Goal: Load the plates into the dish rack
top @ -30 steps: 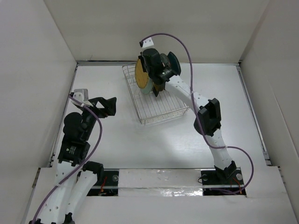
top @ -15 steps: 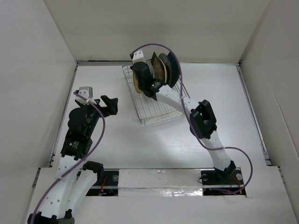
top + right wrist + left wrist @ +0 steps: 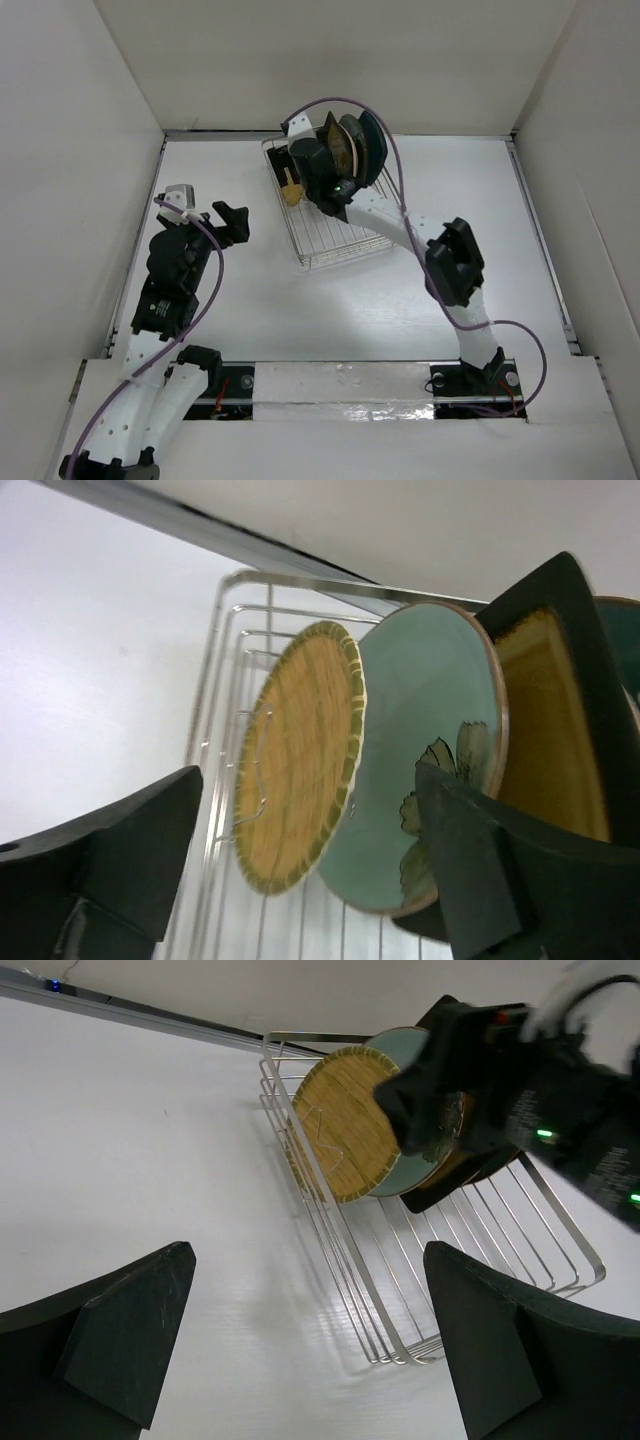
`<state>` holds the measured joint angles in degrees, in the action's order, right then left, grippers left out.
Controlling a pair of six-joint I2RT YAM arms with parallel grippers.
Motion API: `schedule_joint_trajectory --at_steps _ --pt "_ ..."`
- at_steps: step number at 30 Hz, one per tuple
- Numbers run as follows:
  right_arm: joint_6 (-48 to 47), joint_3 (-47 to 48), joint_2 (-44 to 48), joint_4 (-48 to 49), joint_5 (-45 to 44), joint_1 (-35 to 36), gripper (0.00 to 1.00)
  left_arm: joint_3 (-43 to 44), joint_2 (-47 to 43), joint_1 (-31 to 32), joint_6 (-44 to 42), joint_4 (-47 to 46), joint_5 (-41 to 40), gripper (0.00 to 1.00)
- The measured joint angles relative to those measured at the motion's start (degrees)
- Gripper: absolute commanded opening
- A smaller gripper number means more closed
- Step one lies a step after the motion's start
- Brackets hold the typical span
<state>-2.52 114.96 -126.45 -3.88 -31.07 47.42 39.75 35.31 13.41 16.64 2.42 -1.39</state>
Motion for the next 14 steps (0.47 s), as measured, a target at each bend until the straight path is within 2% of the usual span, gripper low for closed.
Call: schedule_joint_trajectory --at_steps 2,10,14 --pt "1.9 -6.16 6.38 -0.04 2.27 -0.09 1.0 -0.13 -0.11 0.0 0.55 -0.2 -0.81 0.99" --pt "11.23 -44.5 49.81 9.73 11.28 -0.81 0.99 -1.9 -1.81 0.0 1.92 -1.55 -1.95 0.99" --pt "15.04 -59.74 67.82 13.16 11.67 -3.23 0.99 -2.36 -2.23 0.0 1.92 -3.34 -1.97 0.99"
